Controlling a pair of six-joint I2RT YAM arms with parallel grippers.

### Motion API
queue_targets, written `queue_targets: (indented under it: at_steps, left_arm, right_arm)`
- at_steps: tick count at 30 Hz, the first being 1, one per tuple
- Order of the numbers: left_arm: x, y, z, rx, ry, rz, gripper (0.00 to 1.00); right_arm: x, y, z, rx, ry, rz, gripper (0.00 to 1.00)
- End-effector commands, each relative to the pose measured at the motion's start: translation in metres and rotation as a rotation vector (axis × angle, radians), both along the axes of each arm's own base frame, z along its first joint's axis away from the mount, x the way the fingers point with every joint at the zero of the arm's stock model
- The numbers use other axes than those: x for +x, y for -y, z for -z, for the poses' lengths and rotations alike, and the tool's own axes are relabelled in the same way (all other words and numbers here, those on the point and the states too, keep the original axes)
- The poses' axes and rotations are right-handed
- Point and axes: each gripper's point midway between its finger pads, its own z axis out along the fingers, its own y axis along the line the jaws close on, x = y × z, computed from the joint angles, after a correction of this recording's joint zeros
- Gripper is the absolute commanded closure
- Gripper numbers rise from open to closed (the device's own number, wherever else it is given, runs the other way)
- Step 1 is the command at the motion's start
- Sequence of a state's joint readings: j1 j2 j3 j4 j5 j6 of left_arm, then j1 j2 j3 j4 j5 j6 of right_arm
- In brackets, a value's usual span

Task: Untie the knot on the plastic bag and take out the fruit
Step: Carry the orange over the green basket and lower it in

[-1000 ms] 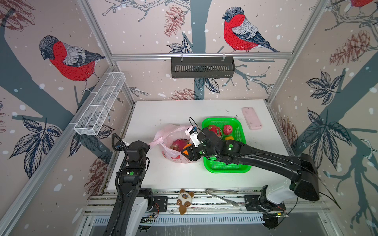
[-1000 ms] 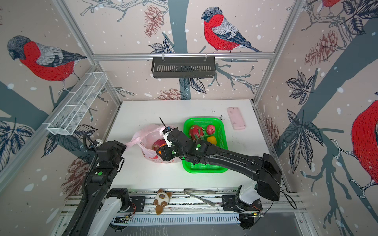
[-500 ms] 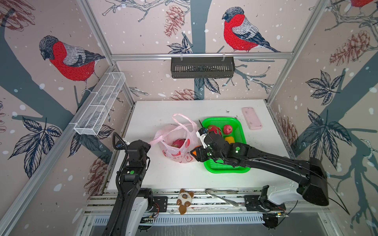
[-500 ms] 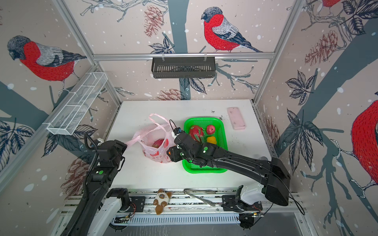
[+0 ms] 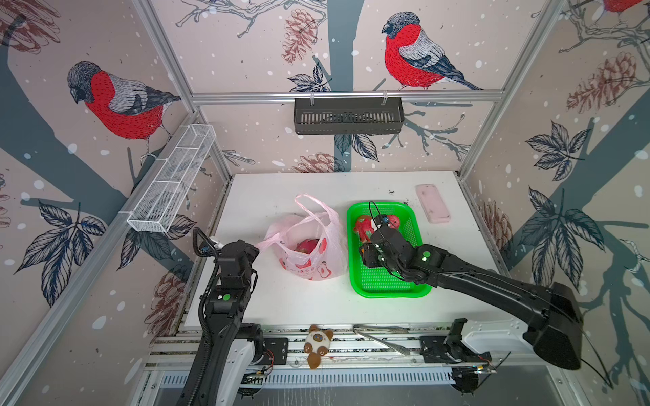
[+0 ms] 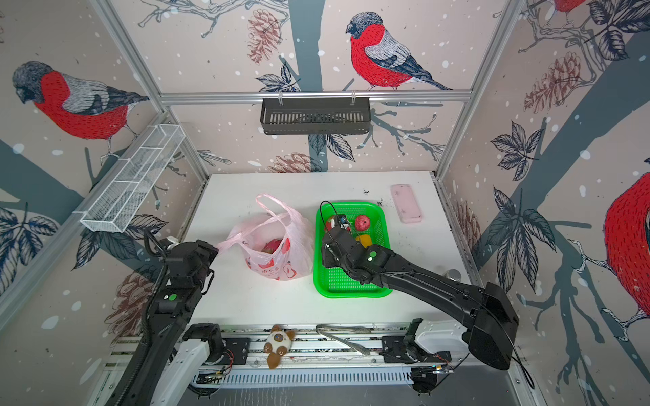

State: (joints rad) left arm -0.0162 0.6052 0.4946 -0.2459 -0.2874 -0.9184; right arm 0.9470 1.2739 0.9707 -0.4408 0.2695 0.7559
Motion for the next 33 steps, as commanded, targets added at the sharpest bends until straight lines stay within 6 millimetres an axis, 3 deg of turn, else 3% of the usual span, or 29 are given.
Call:
queue_targets:
  at_steps: [1, 4, 19, 33]
  left_arm:
    - [0.003, -0.001, -0.014, 0.015, 0.051, 0.003, 1.00]
    - [0.003, -0.001, -0.013, 0.019, 0.048, 0.004, 1.00]
    - [0.003, 0.002, -0.008, 0.014, 0.037, 0.018, 1.00]
    - [-0.004, -0.001, -0.005, 0.016, 0.036, 0.005, 1.00]
  right_arm:
    - [0.008, 0.022, 0.016, -0.072, -0.017, 0.072, 0.73]
    - [0.009, 0.029, 0.032, -0.119, -0.053, 0.081, 0.72]
    - [0.016, -0.001, 0.097, -0.175, -0.145, 0.004, 0.66]
    - [0.031, -0.007, 0.129, -0.242, -0.179, -0.009, 0.48]
